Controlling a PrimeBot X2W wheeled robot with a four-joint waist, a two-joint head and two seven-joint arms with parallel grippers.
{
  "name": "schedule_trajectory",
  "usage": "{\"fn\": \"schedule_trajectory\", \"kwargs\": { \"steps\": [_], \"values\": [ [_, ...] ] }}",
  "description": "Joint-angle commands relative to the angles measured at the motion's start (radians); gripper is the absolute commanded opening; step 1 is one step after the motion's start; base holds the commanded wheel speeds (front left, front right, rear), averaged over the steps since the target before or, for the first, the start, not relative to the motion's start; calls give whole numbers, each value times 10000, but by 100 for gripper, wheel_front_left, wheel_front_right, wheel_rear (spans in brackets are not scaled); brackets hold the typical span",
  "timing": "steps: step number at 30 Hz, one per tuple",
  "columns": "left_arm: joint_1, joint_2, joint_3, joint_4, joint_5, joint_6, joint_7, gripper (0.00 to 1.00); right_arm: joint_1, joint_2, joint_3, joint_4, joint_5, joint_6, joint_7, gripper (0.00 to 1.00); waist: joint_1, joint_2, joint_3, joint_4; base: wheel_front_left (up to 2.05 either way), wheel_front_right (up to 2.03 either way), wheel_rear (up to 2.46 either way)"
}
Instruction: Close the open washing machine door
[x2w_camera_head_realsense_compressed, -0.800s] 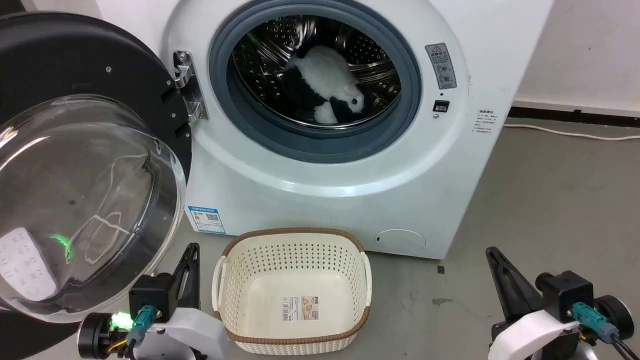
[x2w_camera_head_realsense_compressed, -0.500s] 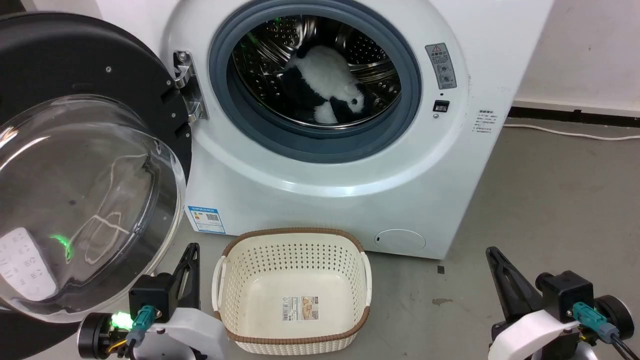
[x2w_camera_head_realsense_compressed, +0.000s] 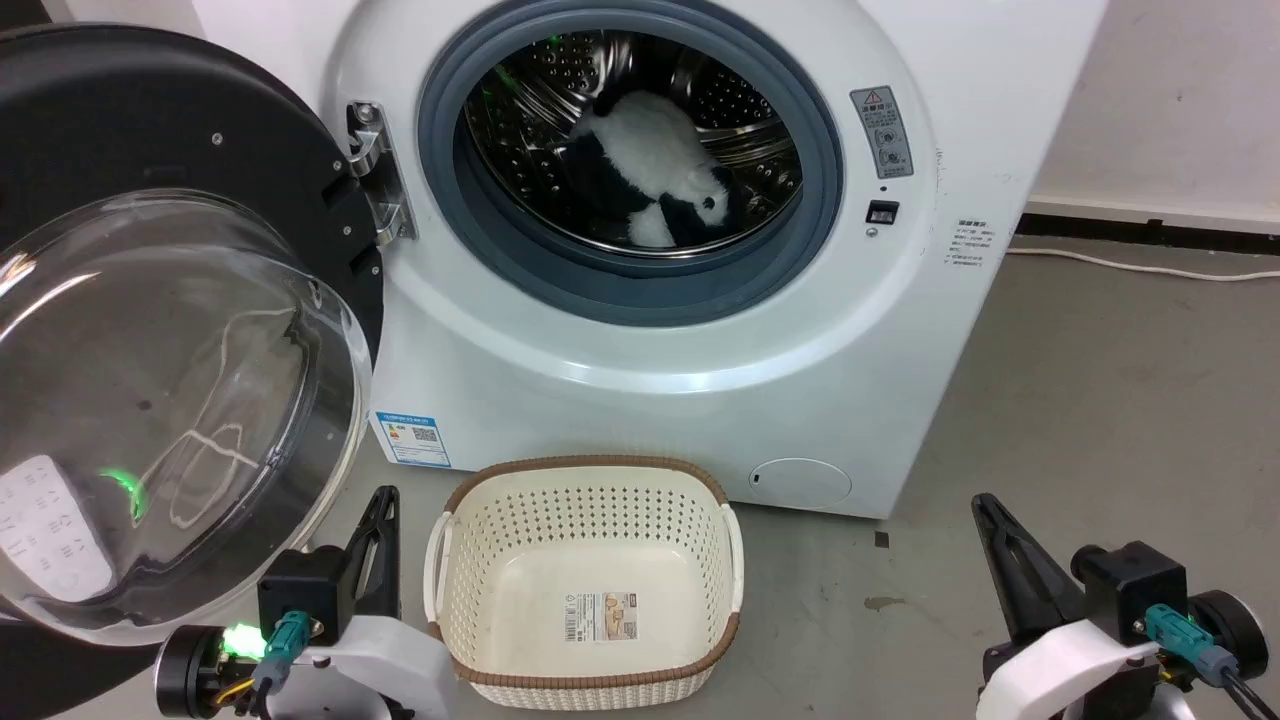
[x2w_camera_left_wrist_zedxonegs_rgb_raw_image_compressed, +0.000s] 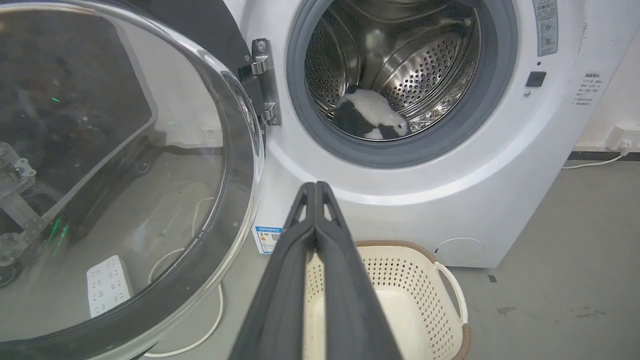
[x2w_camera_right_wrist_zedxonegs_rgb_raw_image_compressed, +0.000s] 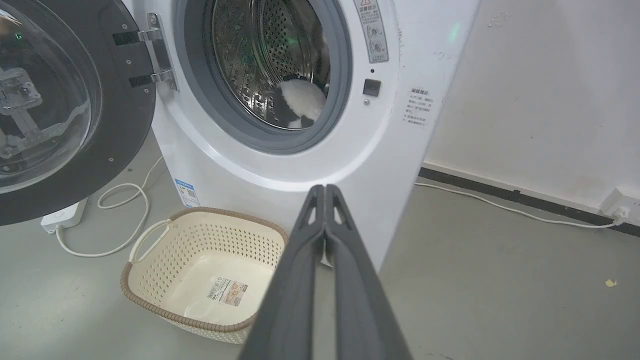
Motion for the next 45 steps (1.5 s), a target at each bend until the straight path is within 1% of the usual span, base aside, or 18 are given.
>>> {"fn": "schedule_trajectory", "kwargs": {
  "steps": [1,16,17,36,45],
  "values": [
    [139,-1,12,-39,28,28,1,0,-17,40,-1,-53,-60,8,5,0,0,0,0,0,0,0,0],
    [139,-1,12,-39,28,28,1,0,-17,40,-1,-53,-60,8,5,0,0,0,0,0,0,0,0],
    [0,0,-1,2,0,-1,-2,100,0,0,-4,8,2,0,-1,100,0,0,0,0,0,0,0],
    [-35,15,-258,58,-15,7,-304,100,108,10,-154,80,269,1,-314,100,0,0,-9,89,0,0,0],
    [7,90,-426,42,-28,24,-534,100,244,13,-133,44,371,2,-542,100,0,0,-98,542,0,0,0]
  ]
}}
